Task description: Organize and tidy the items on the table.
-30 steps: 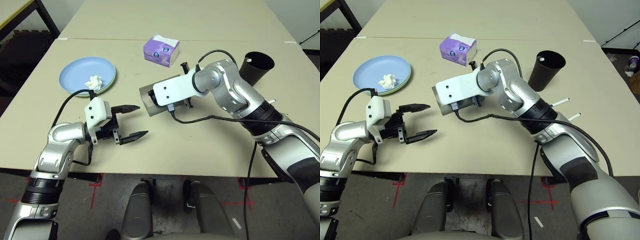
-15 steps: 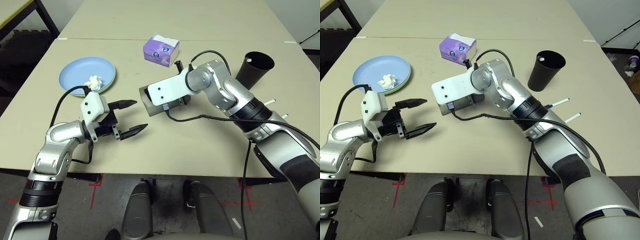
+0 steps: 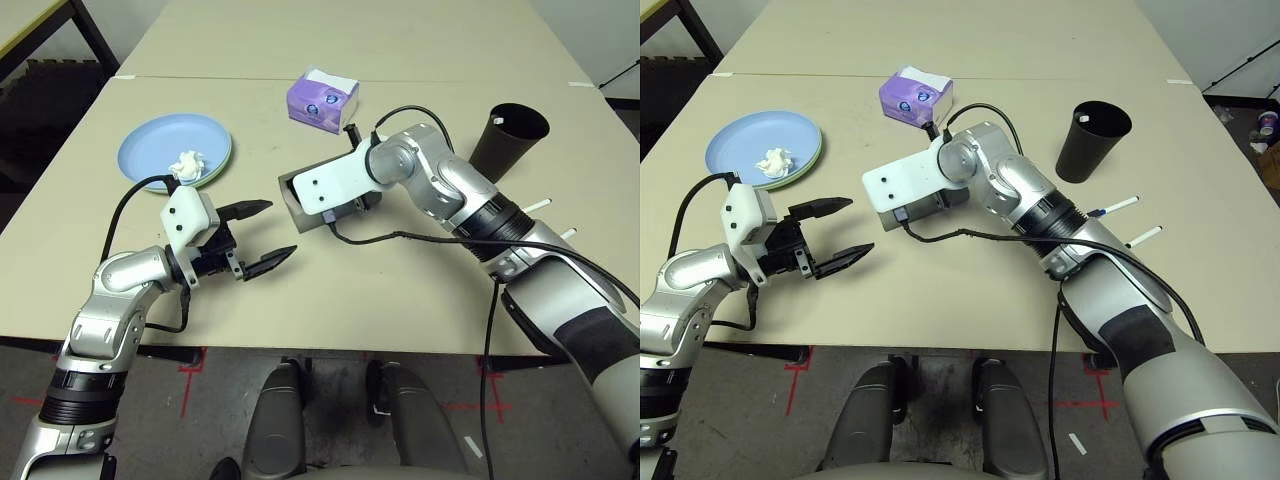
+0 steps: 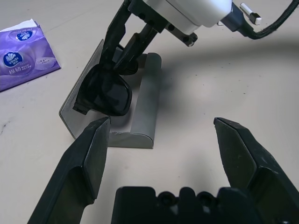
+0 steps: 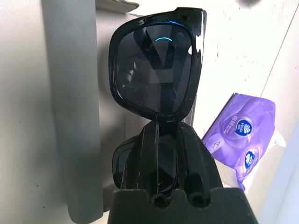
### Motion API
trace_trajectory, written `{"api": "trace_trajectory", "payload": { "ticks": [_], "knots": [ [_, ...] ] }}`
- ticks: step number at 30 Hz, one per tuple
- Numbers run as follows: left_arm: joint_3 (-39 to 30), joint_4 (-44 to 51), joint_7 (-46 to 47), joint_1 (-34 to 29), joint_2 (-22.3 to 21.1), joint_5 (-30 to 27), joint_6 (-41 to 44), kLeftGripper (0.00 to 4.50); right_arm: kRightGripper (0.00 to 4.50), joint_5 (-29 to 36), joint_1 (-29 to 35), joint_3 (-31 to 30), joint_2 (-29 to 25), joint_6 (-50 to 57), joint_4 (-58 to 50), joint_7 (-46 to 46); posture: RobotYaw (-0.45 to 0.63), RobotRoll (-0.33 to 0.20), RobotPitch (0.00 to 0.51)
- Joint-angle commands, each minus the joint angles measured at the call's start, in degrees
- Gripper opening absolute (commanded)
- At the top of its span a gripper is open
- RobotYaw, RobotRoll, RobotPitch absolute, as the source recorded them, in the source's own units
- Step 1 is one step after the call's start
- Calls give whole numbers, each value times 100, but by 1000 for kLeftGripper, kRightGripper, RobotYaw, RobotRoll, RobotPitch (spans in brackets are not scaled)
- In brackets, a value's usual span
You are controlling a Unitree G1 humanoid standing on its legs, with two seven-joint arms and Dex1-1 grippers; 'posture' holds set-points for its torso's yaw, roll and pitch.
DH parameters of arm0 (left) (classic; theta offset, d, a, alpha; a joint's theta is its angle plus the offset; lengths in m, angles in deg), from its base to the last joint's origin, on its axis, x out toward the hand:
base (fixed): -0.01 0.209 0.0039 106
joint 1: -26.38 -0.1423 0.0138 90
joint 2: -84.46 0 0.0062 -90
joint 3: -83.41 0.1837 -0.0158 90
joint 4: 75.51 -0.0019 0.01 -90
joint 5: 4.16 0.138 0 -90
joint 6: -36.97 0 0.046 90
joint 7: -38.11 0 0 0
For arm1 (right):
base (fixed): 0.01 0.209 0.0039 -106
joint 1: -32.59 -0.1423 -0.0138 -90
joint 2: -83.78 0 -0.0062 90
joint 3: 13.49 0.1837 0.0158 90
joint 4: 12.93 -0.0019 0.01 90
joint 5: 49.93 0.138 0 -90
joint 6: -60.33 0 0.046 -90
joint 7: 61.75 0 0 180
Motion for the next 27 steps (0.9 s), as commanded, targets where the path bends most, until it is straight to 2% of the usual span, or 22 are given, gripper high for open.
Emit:
{"api": "trace_trajectory", "payload": {
  "ticks": [1, 15, 27],
  "knots": [
    [-32, 9, -14, -28, 3, -22, -2, 4500, 394, -52, 84, -53, 21, -38, -52, 47, 88, 0, 175],
    [-51, -27, -19, 3, -14, -15, -12, 4500, 394, -141, 464, -78, 44, 21, -381, 3, 87, 0, 175],
    [-47, -125, -61, 93, -43, -6, -33, 4500, 394, -119, 519, -71, 29, 162, -558, -224, 82, 0, 174]
  ]
}}
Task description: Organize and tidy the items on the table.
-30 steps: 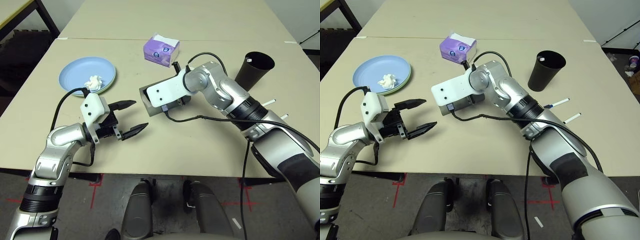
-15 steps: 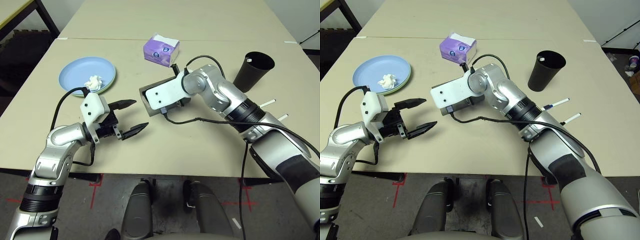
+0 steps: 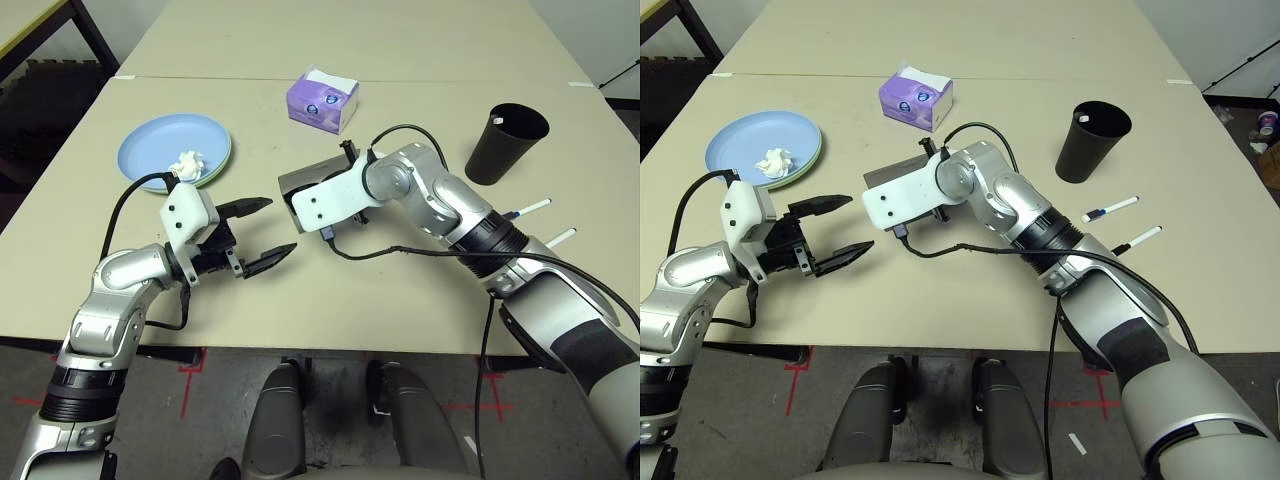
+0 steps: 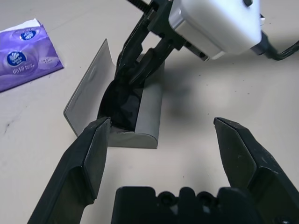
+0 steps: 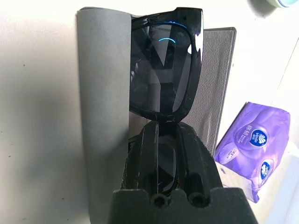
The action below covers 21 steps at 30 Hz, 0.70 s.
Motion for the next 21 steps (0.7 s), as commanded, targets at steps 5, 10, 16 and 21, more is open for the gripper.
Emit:
{"api": "trace_trajectory", "payload": {
  "ticks": [5, 10, 16, 21],
  "knots": [
    [-49, 8, -55, 0, -43, -3, -31, 4500, 394, -26, 74, -66, -41, 75, -93, -203, 82, 0, 175],
    [-47, 4, -58, -7, -48, 4, -35, 4500, 394, -44, 65, -64, -62, 97, -76, -216, 81, 0, 174],
    [-41, -14, -68, -5, -48, 9, -46, 4500, 394, -63, 40, -50, -87, 84, -40, -216, 80, 0, 173],
    [-38, -65, -89, 3, -45, 18, -83, 4500, 394, -49, 33, -44, -121, 104, -109, -298, 78, 0, 173]
  ]
}}
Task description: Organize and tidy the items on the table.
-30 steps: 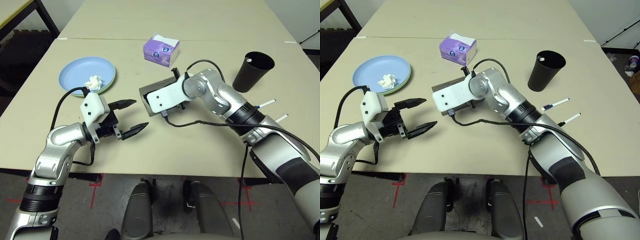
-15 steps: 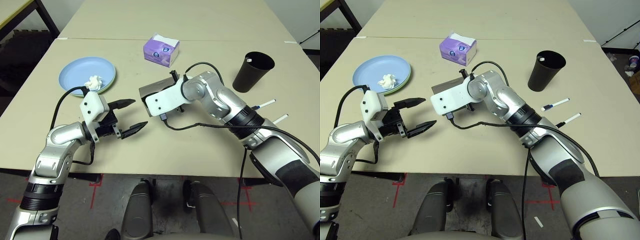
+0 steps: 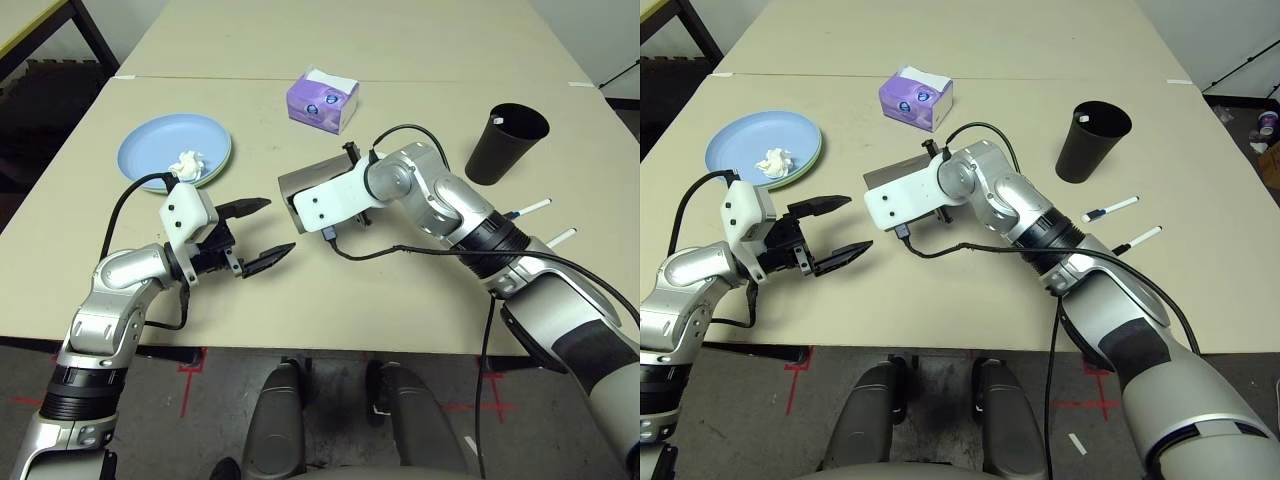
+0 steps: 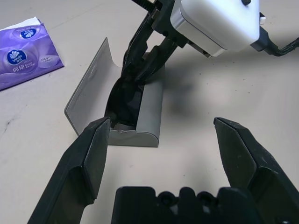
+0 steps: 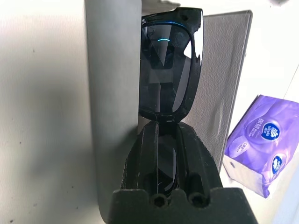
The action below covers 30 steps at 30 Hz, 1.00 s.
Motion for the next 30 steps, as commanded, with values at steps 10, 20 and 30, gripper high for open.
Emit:
{"api": "trace_trajectory", "payload": {
  "ticks": [10, 20, 30],
  "knots": [
    [-46, -124, -99, 1, -50, 29, -133, 4500, 394, 5, 101, -59, -48, 93, -242, -308, 79, 0, 171],
    [-37, -201, -136, 73, -58, 35, -147, 4500, 4065, 46, 3, 44, -131, 234, -446, -441, 68, 0, 166],
    [10, -358, -204, 242, -56, 63, -166, 4500, 4467, 585, -199, 558, -582, 662, -1167, -1175, 46, 0, 152]
  ]
}}
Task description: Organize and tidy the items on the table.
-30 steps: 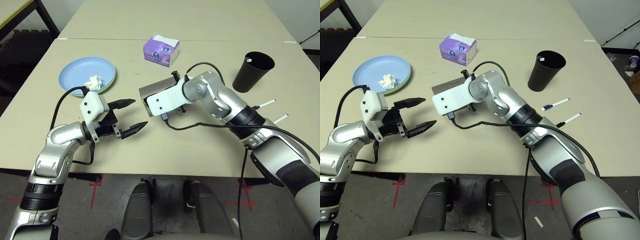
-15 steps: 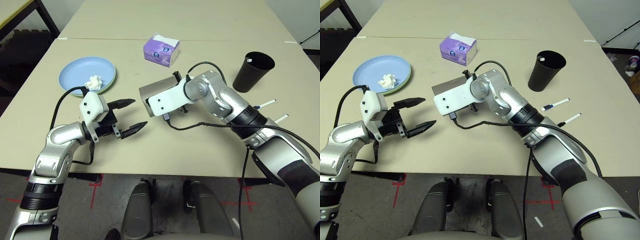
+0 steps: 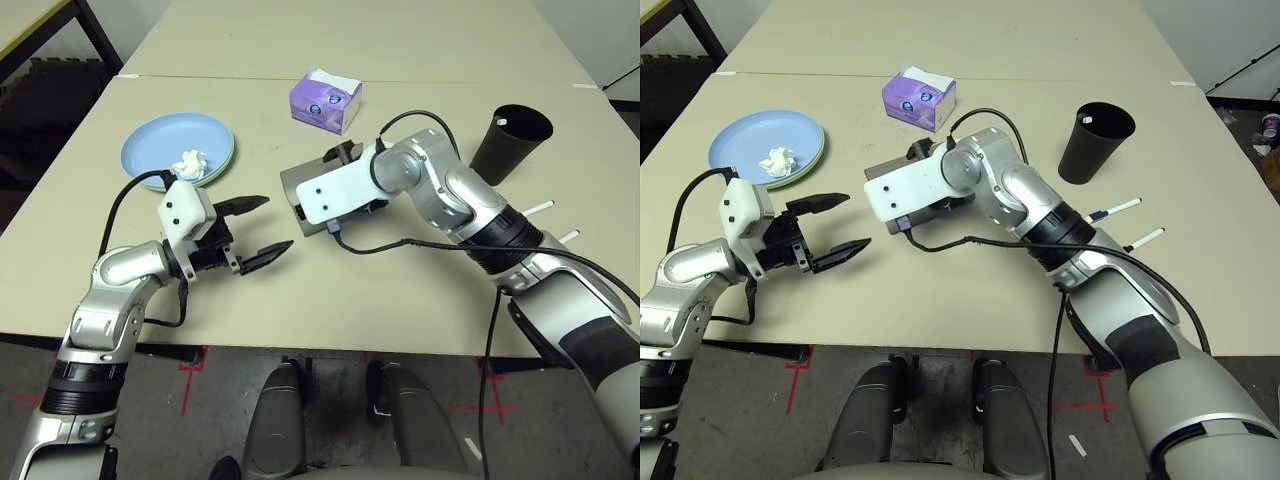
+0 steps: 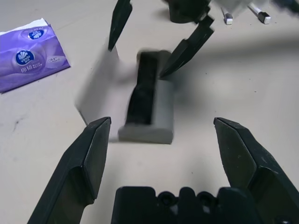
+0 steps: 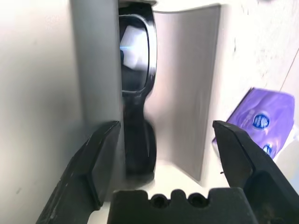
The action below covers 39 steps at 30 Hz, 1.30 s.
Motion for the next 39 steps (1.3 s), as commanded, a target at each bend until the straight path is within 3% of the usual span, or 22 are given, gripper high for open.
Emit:
{"api": "trace_trajectory", "payload": {
  "ticks": [1, 10, 15, 17, 19, 22, 28, 39],
  "knots": [
    [8, -128, -97, 66, -46, 49, -57, 4500, 4467, 292, -81, 291, -195, 297, -464, -402, 44, 0, 152],
    [19, -268, -185, 192, -58, 76, -106, 4500, 4467, 1753, 234, 1490, -193, 1670, -945, -531, 31, 0, 147],
    [34, -357, -267, 285, -73, 76, -83, 4500, 4467, 3156, 994, 2604, -93, 2919, -1560, -415, 16, 0, 149],
    [35, -410, -299, 335, -82, 75, -79, 4500, 4467, 3432, 1311, 2833, -61, 3259, -1764, -162, 9, 0, 151],
    [48, -471, -331, 383, -81, 79, -88, 4500, 4467, 3855, 1651, 3389, 321, 3666, -1974, 434, 4, 0, 152],
    [64, -557, -367, 438, -71, 88, -110, 4500, 4467, 4227, 2138, 3644, 459, 3780, -2153, 821, 1, 0, 155],
    [76, -728, -405, 492, -50, 120, -208, 4500, 4467, 4475, 2894, 3921, 716, 2444, -1762, 1738, -1, 0, 156],
    [78, -1169, -332, 606, 56, 278, -513, 4500, 4467, 4634, 3558, 3627, 427, 306, -754, 1703, 16, 0, 163]
  ]
}}
